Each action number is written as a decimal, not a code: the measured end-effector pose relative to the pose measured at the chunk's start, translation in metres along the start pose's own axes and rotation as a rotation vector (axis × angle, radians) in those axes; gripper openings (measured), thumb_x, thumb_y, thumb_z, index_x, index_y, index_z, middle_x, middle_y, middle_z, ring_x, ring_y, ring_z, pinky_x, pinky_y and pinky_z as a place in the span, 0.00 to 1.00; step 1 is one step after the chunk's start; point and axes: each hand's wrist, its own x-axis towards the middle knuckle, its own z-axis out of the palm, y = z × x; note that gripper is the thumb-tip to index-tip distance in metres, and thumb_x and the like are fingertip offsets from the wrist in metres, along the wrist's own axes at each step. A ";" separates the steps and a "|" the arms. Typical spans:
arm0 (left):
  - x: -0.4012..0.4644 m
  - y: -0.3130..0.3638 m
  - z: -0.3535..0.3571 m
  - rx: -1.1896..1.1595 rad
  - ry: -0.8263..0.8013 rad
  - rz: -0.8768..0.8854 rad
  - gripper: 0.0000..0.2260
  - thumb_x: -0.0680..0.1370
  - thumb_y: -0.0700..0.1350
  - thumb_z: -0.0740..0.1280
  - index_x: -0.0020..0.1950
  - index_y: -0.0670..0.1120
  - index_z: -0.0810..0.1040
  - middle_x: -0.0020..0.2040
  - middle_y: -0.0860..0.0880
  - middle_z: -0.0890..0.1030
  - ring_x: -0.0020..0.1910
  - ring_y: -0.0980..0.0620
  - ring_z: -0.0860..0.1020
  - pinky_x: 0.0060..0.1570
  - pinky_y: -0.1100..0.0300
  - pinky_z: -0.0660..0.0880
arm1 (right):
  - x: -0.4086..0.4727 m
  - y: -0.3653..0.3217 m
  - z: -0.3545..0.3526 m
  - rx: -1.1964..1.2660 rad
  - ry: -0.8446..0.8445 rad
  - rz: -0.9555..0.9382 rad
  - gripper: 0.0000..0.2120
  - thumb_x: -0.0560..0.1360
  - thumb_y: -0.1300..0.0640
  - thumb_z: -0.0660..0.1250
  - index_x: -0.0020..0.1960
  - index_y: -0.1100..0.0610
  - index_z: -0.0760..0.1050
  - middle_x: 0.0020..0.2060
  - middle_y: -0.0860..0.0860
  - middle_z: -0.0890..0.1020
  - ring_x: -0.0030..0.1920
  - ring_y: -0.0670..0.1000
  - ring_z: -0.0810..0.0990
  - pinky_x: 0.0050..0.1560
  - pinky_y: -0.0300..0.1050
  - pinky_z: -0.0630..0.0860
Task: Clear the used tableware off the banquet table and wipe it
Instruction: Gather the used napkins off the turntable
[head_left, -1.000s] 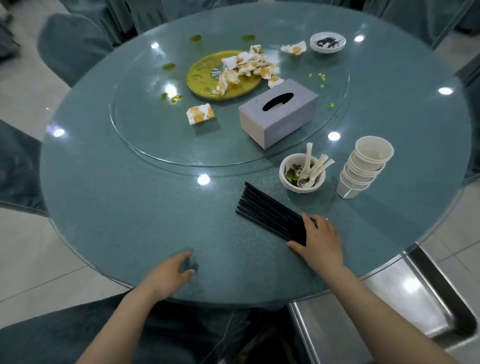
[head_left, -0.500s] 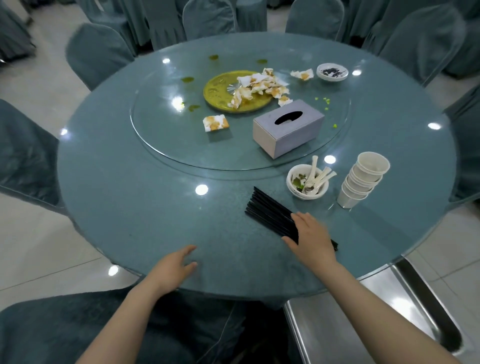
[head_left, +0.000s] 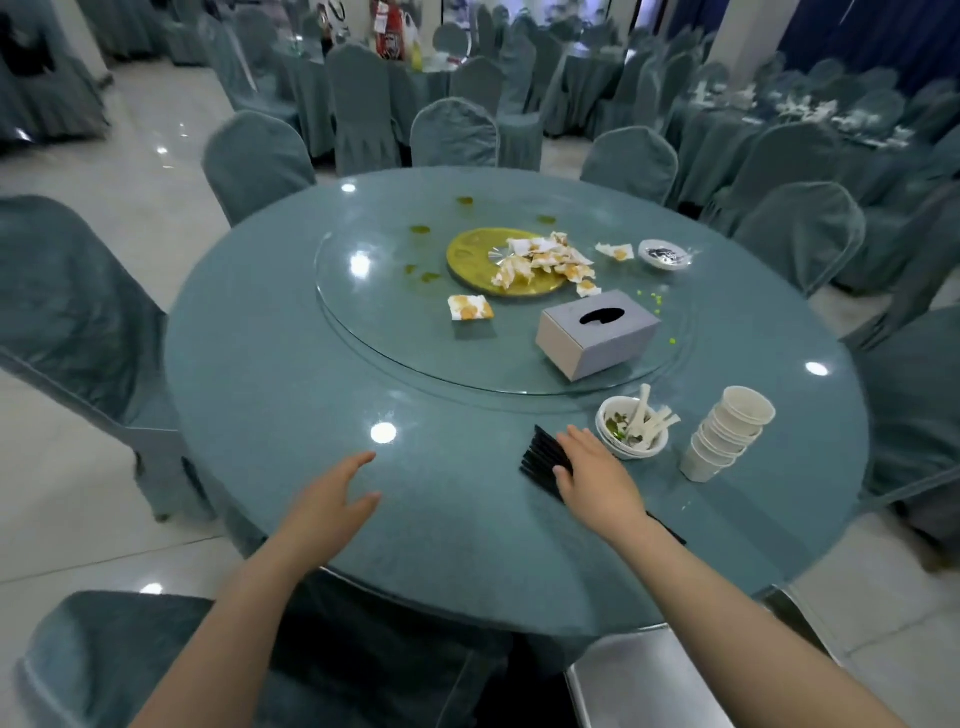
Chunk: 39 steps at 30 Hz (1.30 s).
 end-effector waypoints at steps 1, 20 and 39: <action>-0.002 -0.002 -0.003 -0.019 0.019 -0.005 0.24 0.79 0.47 0.65 0.74 0.51 0.64 0.73 0.49 0.67 0.72 0.49 0.66 0.68 0.56 0.62 | 0.006 -0.003 -0.002 -0.009 -0.007 -0.010 0.24 0.80 0.54 0.57 0.75 0.57 0.60 0.76 0.53 0.60 0.76 0.52 0.54 0.74 0.44 0.53; 0.111 0.007 0.017 -0.021 0.110 -0.196 0.23 0.78 0.43 0.66 0.72 0.46 0.67 0.71 0.49 0.71 0.69 0.52 0.69 0.65 0.65 0.61 | 0.212 0.028 0.048 -0.008 -0.335 -0.153 0.28 0.80 0.52 0.59 0.77 0.55 0.55 0.77 0.52 0.55 0.77 0.52 0.53 0.73 0.44 0.52; 0.195 0.024 0.052 0.021 -0.021 -0.215 0.23 0.78 0.42 0.66 0.72 0.45 0.67 0.71 0.48 0.71 0.69 0.52 0.70 0.66 0.66 0.61 | 0.260 0.047 0.081 -0.041 -0.361 -0.182 0.32 0.79 0.46 0.58 0.78 0.50 0.48 0.78 0.48 0.46 0.77 0.52 0.45 0.74 0.55 0.49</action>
